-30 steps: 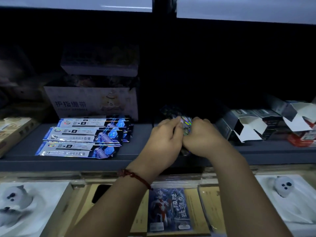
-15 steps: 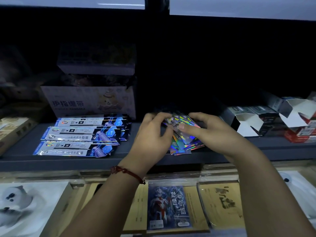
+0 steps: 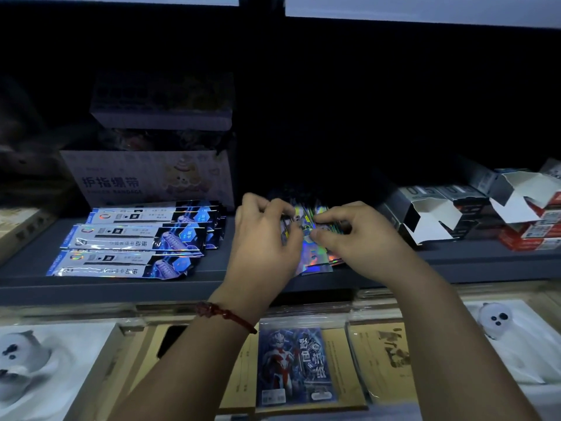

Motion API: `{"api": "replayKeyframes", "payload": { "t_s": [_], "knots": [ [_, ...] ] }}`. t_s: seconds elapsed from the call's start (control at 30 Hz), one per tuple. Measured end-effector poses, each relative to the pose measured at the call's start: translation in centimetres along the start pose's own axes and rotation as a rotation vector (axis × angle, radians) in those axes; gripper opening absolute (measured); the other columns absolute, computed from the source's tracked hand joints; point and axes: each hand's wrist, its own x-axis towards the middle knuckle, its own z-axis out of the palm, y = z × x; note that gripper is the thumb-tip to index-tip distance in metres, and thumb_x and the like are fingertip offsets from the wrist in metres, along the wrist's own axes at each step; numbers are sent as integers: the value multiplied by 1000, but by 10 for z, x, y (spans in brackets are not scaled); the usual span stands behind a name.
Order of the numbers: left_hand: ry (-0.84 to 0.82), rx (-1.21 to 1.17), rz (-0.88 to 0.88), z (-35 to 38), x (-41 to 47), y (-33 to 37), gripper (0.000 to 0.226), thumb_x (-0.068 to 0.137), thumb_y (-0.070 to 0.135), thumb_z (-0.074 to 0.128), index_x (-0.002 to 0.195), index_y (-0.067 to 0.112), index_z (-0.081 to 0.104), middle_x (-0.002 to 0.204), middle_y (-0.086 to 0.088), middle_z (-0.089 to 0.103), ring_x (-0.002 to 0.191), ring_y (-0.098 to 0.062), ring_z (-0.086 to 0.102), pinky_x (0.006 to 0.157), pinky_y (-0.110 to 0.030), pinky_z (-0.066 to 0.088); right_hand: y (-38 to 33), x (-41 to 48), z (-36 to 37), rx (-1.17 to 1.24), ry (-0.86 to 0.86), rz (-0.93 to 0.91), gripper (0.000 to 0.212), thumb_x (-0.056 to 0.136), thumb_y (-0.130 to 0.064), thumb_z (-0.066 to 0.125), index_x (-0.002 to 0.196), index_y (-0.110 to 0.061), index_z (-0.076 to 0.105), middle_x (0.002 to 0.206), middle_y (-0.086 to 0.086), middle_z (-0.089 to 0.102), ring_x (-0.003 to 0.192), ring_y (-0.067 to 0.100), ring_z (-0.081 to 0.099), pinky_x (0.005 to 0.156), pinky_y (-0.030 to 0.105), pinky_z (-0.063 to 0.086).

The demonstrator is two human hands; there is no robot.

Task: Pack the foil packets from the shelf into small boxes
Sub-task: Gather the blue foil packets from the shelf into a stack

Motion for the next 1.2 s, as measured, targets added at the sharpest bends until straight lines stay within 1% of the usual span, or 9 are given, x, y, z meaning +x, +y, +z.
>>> {"api": "replayKeyframes", "payload": {
  "t_s": [0.1, 0.23, 0.37, 0.47, 0.67, 0.83, 1.0, 1.1, 1.2],
  "knots": [
    [30, 93, 22, 4, -2, 1, 12, 92, 23, 64, 96, 12, 67, 96, -4, 48, 83, -27, 54, 74, -39, 48, -1, -2, 7, -43, 44, -18, 31, 89, -36, 76, 120, -32, 73, 120, -7, 52, 122, 18, 52, 106, 33, 44],
    [-27, 186, 96, 4, -1, 4, 14, 95, 26, 62, 94, 16, 71, 94, -2, 60, 85, -27, 60, 67, -31, 39, 5, 2, 11, -94, 146, -23, 31, 92, -31, 73, 123, -27, 72, 115, -3, 50, 119, 24, 52, 104, 33, 46],
    [-195, 147, 151, 3, -1, 5, 33, 95, 39, 54, 112, 19, 74, 112, 3, 66, 97, -24, 67, 79, -40, 55, 16, 6, 9, -190, 249, 10, 33, 95, -32, 68, 126, -22, 72, 117, 9, 55, 115, 34, 55, 102, 40, 46],
    [-256, 85, 156, 4, 1, 4, 43, 94, 42, 50, 120, 15, 71, 120, 2, 66, 104, -24, 67, 88, -43, 55, 19, 6, 8, -218, 275, 2, 34, 97, -33, 64, 127, -19, 71, 117, 13, 58, 114, 36, 55, 102, 43, 46],
    [-259, 19, 132, -1, 1, 4, 43, 93, 42, 50, 120, 14, 68, 119, 1, 64, 107, -19, 63, 93, -39, 52, 12, 6, 3, -251, 269, -13, 39, 101, -36, 58, 133, -15, 65, 124, 14, 57, 116, 35, 57, 100, 42, 48],
    [-250, -34, 185, -20, -3, 1, 30, 98, 28, 47, 117, 14, 67, 117, 1, 64, 107, -18, 63, 93, -39, 51, -12, -4, -1, -269, 298, -67, 39, 100, -34, 59, 134, -14, 63, 125, 12, 57, 118, 35, 56, 99, 44, 49],
    [-188, 9, 299, -65, -10, -6, 25, 100, 14, 51, 119, 11, 66, 114, -2, 65, 107, -19, 60, 95, -34, 47, -41, -27, 13, -208, 222, -198, 38, 100, -26, 61, 136, -15, 61, 133, 1, 55, 123, 20, 53, 102, 30, 43],
    [-143, 117, 322, -98, -16, -24, 27, 97, 22, 57, 121, 14, 65, 113, 1, 64, 106, -18, 57, 94, -33, 45, -59, -35, 33, -188, 160, -255, 37, 99, -27, 62, 135, -18, 62, 133, -4, 55, 120, 13, 52, 97, 21, 38],
    [-145, 257, 327, -132, -20, -53, 41, 92, 45, 62, 125, 19, 64, 113, 5, 64, 107, -18, 57, 94, -36, 46, -74, -36, 54, -173, 88, -297, 38, 100, -29, 61, 137, -22, 60, 134, -7, 54, 119, 10, 51, 95, 21, 37]
  ]
}}
